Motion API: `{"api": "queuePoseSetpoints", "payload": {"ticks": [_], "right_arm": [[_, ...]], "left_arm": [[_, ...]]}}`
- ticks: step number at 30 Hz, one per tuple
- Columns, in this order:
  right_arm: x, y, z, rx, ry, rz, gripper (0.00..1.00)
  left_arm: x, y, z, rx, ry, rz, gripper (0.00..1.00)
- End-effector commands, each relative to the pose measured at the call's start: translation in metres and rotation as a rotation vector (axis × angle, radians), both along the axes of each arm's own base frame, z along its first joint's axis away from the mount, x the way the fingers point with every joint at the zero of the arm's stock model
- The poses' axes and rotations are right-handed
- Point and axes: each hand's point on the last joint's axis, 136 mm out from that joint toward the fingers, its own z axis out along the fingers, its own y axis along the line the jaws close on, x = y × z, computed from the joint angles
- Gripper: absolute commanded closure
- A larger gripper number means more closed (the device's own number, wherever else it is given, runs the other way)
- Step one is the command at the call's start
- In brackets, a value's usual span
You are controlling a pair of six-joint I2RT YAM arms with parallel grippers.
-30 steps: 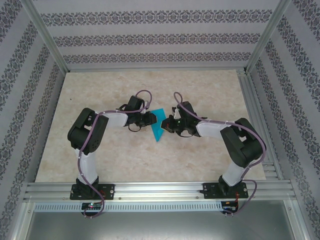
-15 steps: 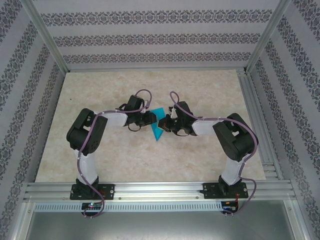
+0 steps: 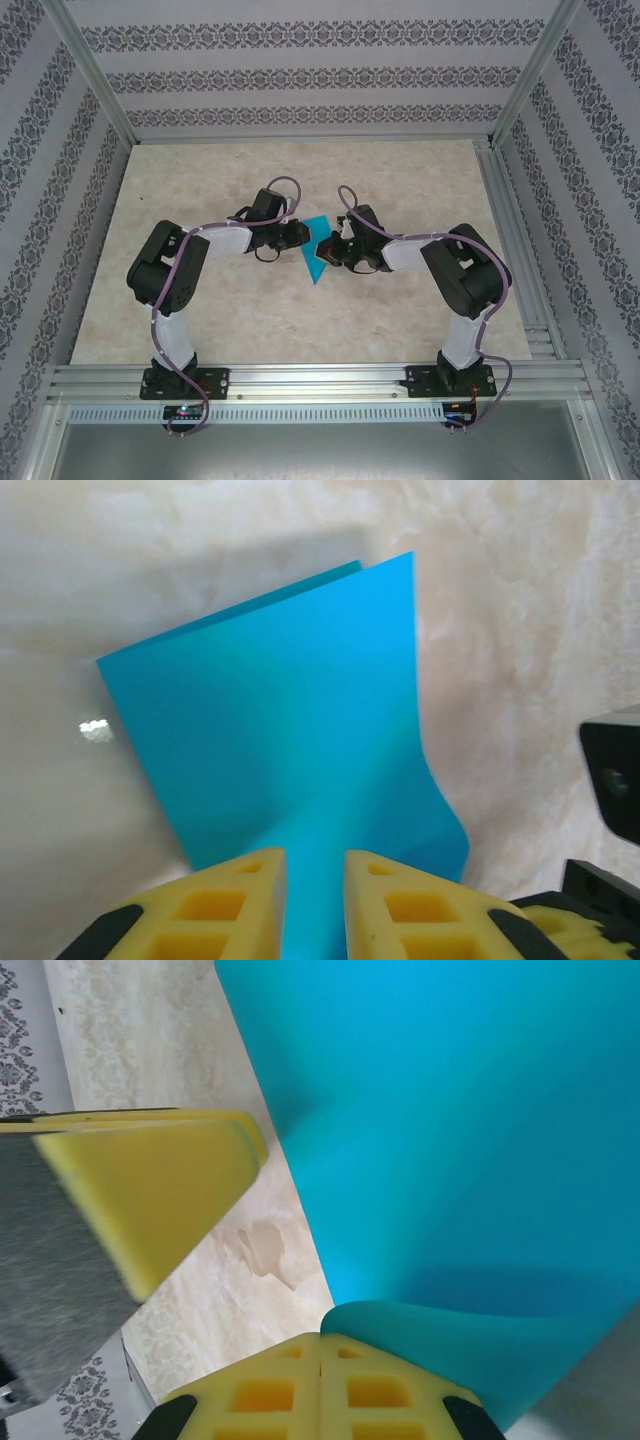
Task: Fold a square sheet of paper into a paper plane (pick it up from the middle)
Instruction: Third fold the triangle at the center of the table.
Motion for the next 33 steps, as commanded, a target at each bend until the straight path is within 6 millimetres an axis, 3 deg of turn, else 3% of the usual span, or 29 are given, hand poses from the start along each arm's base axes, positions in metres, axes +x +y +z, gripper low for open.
{"api": "queuePoseSetpoints", "payload": {"ticks": [1, 33], "right_arm": [[0.001, 0.013, 0.005, 0.03, -0.026, 0.036, 0.95], [0.005, 0.018, -0.007, 0.03, -0.009, 0.041, 0.95]], "left_arm": [[-0.002, 0.008, -0.018, 0.045, 0.043, 0.012, 0.79], [-0.004, 0.009, -0.026, 0.068, 0.076, 0.003, 0.81]]}}
